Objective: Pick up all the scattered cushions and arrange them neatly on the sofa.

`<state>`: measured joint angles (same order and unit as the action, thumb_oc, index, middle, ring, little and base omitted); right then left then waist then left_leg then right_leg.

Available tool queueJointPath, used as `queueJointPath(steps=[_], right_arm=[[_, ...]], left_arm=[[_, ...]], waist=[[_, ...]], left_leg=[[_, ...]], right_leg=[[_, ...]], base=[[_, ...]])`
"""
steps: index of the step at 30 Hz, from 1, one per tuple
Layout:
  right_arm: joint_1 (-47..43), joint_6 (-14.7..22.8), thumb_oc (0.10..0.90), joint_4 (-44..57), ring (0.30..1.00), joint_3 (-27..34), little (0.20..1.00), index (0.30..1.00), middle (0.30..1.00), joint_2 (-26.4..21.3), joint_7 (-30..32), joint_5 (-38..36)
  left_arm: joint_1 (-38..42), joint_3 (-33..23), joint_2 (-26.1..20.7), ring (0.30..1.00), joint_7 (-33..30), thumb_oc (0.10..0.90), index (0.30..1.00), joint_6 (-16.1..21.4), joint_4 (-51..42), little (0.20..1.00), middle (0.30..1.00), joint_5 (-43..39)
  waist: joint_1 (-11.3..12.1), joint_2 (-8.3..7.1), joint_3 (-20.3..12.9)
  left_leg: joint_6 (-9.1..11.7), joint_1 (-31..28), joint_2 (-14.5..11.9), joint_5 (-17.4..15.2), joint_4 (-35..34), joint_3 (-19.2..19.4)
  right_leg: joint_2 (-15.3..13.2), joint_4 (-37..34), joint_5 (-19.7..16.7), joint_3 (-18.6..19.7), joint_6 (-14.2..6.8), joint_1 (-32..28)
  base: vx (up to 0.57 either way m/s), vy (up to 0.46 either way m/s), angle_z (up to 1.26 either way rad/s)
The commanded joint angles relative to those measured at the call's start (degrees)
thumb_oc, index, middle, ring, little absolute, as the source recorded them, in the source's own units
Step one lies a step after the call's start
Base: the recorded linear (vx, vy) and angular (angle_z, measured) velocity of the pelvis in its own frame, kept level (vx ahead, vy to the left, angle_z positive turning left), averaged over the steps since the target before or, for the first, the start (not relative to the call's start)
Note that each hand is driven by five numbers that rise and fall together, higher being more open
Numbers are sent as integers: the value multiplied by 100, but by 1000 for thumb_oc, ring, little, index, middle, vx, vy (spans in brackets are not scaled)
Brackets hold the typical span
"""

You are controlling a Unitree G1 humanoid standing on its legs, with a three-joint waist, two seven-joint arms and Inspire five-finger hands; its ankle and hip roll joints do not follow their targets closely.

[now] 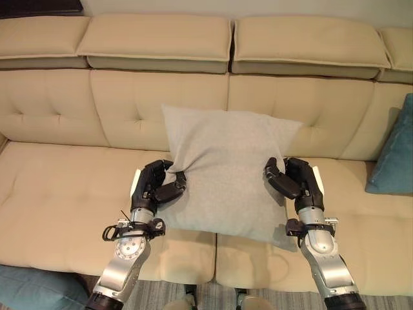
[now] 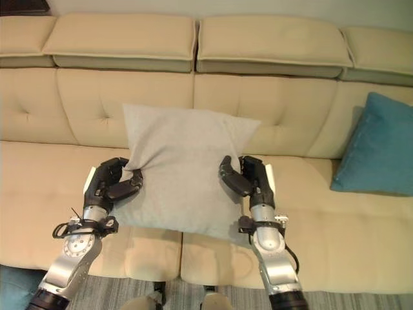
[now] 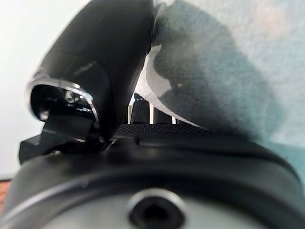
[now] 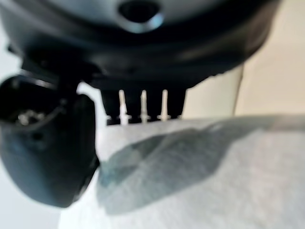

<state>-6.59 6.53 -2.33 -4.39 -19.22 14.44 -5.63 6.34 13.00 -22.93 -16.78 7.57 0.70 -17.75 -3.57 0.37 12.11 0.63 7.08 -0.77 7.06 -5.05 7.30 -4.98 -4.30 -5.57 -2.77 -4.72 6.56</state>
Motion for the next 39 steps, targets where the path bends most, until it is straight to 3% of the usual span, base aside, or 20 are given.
queueJointPath(steps=[1,5,6,10,14,22,29,30,31,39], right_arm=[[-994,804,400,417,300,-69,300,300,300,37,380,399],[-1953,784,400,-21,300,-343,300,300,300,-70,910,762],[-2513,734,400,-277,300,-498,300,300,300,-208,1222,1047],[-3276,706,400,-650,300,-630,300,300,300,-409,1686,1391],[-4449,518,400,-1284,300,-915,300,300,300,-803,2262,1836],[-5906,192,400,-2327,300,-1403,300,300,300,-1190,3027,2284],[-6588,37,400,-3069,300,-1729,300,300,300,-1245,3215,2124],[-6732,37,530,-3235,495,-1833,495,495,495,-1284,3190,2032],[-6921,-2,800,-3596,900,-2000,900,900,900,-1350,3053,1773],[-6716,-158,800,-4004,900,-2143,900,900,900,-1681,2468,1204]], left_arm=[[1321,225,34,300,-143,400,300,1024,-211,300,300,466],[2387,527,18,300,-641,400,300,1134,330,300,300,688],[2934,618,-68,300,-1006,400,300,1155,593,300,300,856],[3722,841,-173,300,-1414,400,300,1137,1080,300,300,1116],[4991,1293,-293,300,-1752,400,300,1077,1876,300,300,1285],[6724,1897,-160,300,-2167,400,300,969,2950,300,300,1387],[7537,2191,63,300,-2160,400,300,996,3624,300,300,1176],[7633,2246,82,300,-2095,400,300,1019,3719,300,300,1079],[7777,2345,69,900,-1938,800,900,1033,3911,900,900,884],[7181,2253,-112,900,-1524,800,900,987,3755,900,900,555]], waist=[[52,-74,-479],[58,-83,-324],[75,-109,-243],[87,-156,-106],[85,-147,55],[74,0,228],[36,127,383],[24,136,417],[11,149,467],[24,161,532]], left_leg=[[36,307,-5,-890,332,-69],[62,905,18,-804,501,-118],[81,1156,16,-785,601,-137],[106,1446,-6,-708,687,-169],[156,1767,-34,-613,728,-282],[204,1950,-8,-364,435,-411],[248,1968,-7,-183,138,-469],[253,1966,-5,-159,98,-474],[265,1981,-7,-122,65,-476],[317,1951,-6,-71,5,-510]], right_leg=[[-211,325,463,-112,-296,439],[-214,368,345,-112,-292,964],[-190,396,299,-125,-306,1172],[-180,429,243,-149,-305,1461],[-185,555,251,-184,-284,1817],[-156,706,316,-191,-297,2167],[-139,867,389,-212,-307,2370],[-134,873,383,-210,-311,2383],[-123,875,366,-226,-318,2401],[-90,861,351,-283,-313,2379]], base=[[-102,-31,-7],[-100,-39,-1],[-58,-41,-1],[-42,-46,-2],[-19,-32,1],[3,-22,4],[-11,-5,9],[-24,-20,38],[-19,-17,25],[-7,-15,2]])
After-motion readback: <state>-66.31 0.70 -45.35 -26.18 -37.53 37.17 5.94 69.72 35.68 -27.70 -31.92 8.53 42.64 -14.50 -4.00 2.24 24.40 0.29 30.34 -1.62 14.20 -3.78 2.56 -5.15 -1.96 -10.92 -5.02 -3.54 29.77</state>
